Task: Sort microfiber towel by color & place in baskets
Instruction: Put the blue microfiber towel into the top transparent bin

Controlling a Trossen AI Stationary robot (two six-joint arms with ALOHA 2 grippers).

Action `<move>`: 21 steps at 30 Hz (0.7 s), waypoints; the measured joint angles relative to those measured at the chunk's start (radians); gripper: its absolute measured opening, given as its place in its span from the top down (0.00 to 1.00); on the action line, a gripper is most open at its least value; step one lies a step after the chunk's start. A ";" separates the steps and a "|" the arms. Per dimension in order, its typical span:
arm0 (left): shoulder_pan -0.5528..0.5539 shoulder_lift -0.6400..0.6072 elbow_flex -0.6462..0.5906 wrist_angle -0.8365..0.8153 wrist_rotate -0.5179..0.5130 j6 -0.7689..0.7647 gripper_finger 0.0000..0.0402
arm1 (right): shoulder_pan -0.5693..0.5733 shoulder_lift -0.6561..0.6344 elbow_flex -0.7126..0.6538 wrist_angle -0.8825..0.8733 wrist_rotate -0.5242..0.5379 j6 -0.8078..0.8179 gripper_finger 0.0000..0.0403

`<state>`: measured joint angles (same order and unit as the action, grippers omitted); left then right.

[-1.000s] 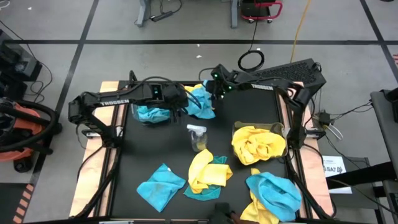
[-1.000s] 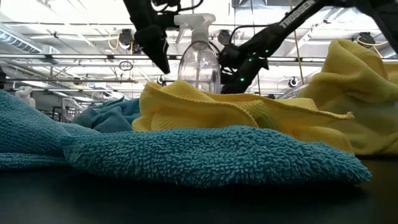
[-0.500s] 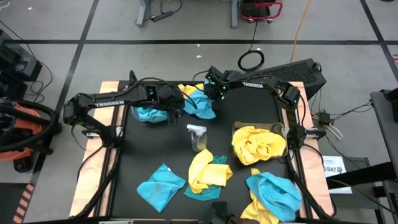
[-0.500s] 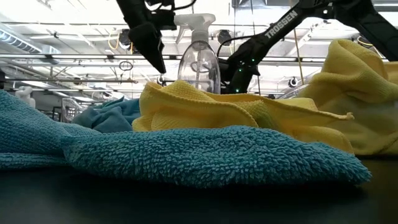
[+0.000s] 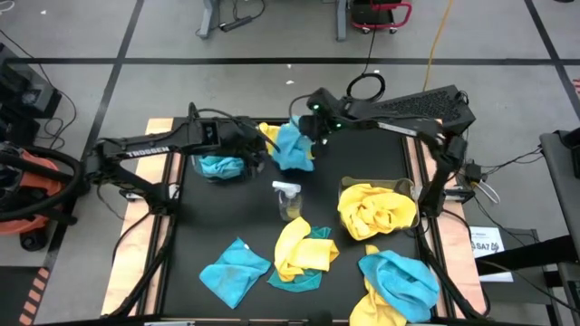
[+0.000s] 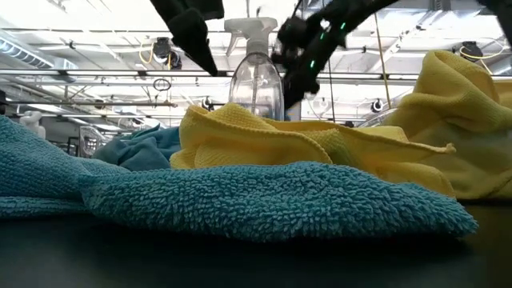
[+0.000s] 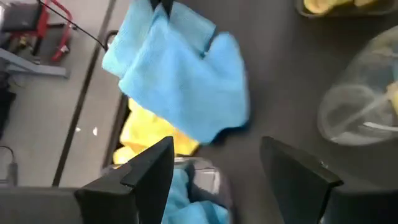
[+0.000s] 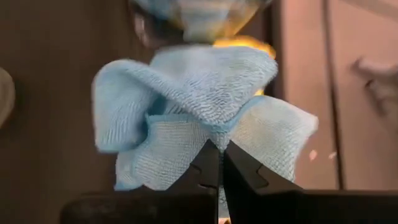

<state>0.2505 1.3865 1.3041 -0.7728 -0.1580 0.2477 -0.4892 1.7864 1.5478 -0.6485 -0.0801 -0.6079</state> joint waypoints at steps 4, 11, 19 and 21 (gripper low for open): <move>0.030 -0.011 0.000 0.102 0.019 0.042 0.39 | 0.012 -0.111 0.000 0.035 -0.023 -0.007 1.00; 0.095 -0.014 0.002 0.342 0.122 0.046 0.39 | 0.013 -0.245 0.000 0.107 -0.133 0.035 1.00; 0.146 0.008 0.002 0.489 0.287 -0.020 0.39 | 0.013 -0.276 0.014 0.163 -0.190 0.046 1.00; 0.149 0.028 0.002 0.503 0.290 -0.026 0.39 | 0.017 -0.270 0.036 0.170 -0.193 0.042 1.00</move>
<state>0.3994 1.4148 1.3056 -0.2698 0.1322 0.2221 -0.4720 1.5165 1.5839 -0.4781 -0.2734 -0.5659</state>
